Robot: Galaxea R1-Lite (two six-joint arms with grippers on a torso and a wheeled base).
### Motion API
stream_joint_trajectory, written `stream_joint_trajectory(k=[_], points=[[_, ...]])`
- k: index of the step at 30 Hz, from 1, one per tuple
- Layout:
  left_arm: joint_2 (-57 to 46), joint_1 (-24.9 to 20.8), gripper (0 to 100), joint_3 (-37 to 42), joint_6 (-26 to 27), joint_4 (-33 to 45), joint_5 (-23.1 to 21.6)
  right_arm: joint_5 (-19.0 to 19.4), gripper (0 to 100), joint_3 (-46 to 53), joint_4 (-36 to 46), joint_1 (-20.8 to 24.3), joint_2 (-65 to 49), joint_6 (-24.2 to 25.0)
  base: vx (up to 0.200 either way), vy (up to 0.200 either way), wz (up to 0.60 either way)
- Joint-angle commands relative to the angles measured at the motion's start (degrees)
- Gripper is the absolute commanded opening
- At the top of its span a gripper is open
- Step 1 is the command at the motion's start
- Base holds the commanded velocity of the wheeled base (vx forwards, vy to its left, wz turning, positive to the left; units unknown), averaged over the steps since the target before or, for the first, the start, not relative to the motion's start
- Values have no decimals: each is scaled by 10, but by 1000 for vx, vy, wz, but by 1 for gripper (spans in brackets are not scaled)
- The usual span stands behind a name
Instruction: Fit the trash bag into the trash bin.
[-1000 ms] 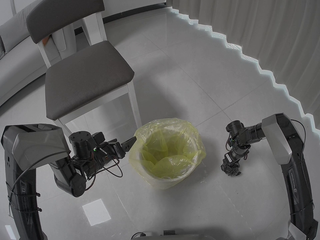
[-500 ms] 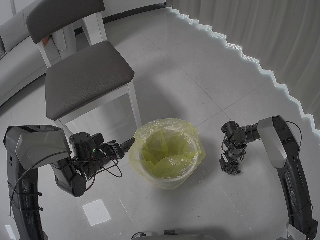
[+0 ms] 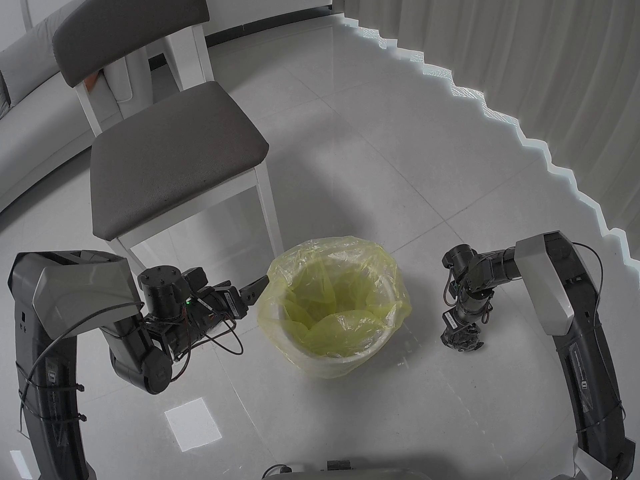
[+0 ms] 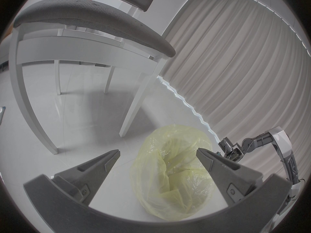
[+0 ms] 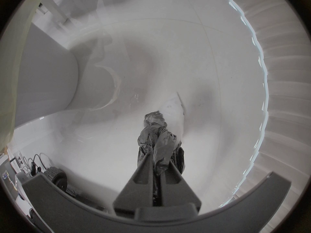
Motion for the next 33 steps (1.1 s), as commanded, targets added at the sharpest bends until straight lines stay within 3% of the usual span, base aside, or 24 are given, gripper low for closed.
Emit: stream_joint_trajectory(k=[1,8,10,15,20,24,33], points=[[0,0,100,3,-1,-1,1,1,0,7,12,0,-19,3,0,0,0],[-2,0,100,12,-1,-26,1,5,0,56,7,3,-91,6,0,0,0],[-8,0,100,31,-1,-45,2,8,0,114,1,20,-181,6,0,0,0],[-15,1,100,48,2,-57,10,9,0,159,-3,47,-271,7,0,0,0],[-47,26,100,61,4,-47,22,35,0,215,-25,129,-421,7,0,0,0],[-59,40,100,83,5,-49,22,31,0,232,-50,196,-490,6,0,0,0],[-60,46,100,95,5,-55,43,24,0,234,-76,309,-506,6,0,0,0]])
